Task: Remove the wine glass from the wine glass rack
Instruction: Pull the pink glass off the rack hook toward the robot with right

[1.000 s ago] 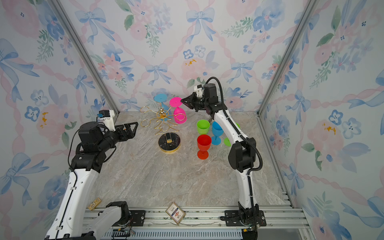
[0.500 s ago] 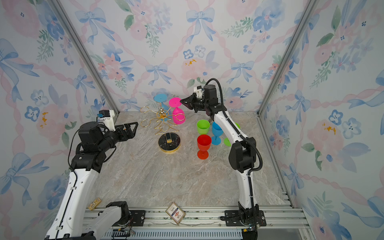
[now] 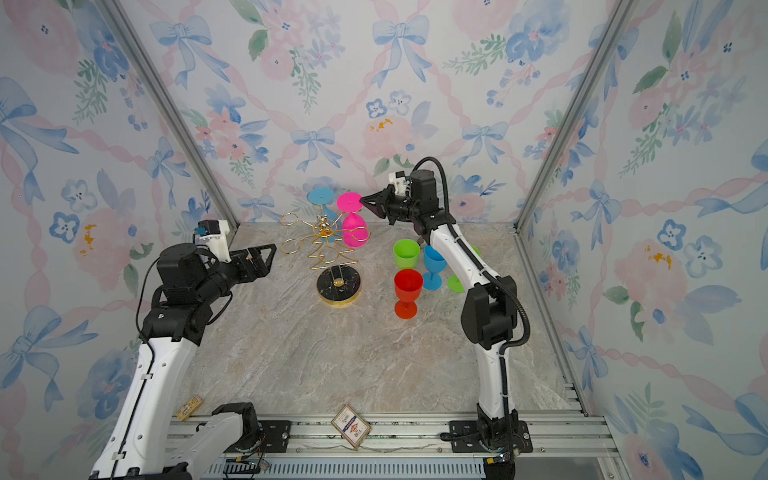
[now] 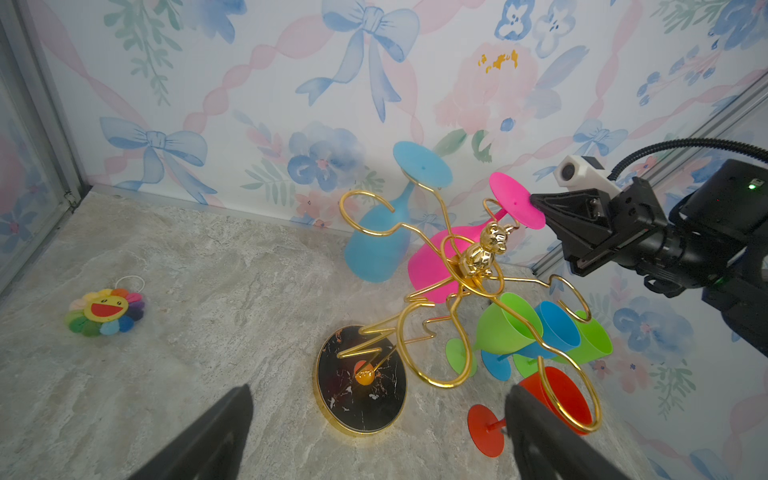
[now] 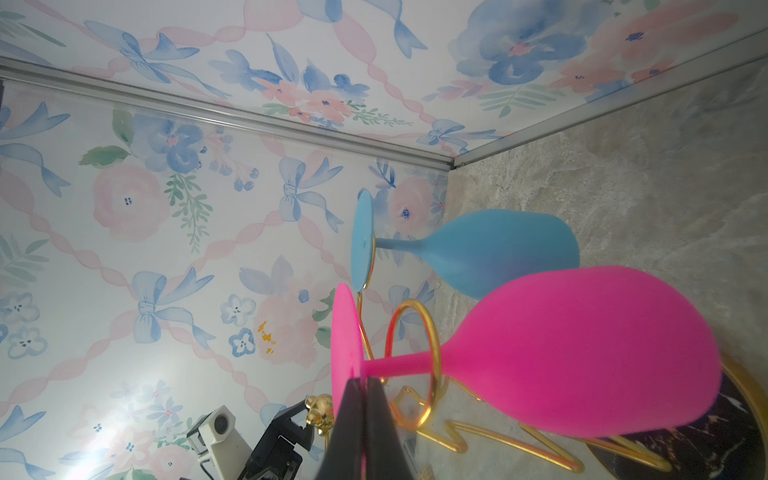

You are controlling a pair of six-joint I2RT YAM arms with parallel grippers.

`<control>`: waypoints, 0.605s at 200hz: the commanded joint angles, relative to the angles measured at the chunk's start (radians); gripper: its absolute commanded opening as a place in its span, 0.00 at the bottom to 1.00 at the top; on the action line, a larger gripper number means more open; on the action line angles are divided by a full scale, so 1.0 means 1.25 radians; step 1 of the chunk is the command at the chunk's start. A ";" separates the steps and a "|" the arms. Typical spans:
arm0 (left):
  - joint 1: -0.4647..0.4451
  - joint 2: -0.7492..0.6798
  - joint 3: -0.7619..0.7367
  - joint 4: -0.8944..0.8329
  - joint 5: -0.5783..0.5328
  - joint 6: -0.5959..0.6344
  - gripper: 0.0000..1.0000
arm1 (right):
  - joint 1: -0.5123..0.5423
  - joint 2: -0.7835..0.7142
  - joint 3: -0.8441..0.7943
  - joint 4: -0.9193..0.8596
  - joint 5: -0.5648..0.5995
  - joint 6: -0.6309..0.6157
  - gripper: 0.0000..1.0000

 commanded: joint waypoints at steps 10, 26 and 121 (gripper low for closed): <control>0.007 -0.004 0.007 0.005 0.009 0.010 0.96 | 0.002 -0.036 -0.015 0.041 -0.037 0.019 0.00; 0.007 -0.004 0.008 0.005 0.011 0.009 0.96 | 0.006 -0.037 -0.016 0.034 -0.040 0.015 0.00; 0.007 0.000 0.012 0.006 0.015 0.009 0.96 | 0.011 -0.111 -0.101 0.022 -0.052 -0.009 0.00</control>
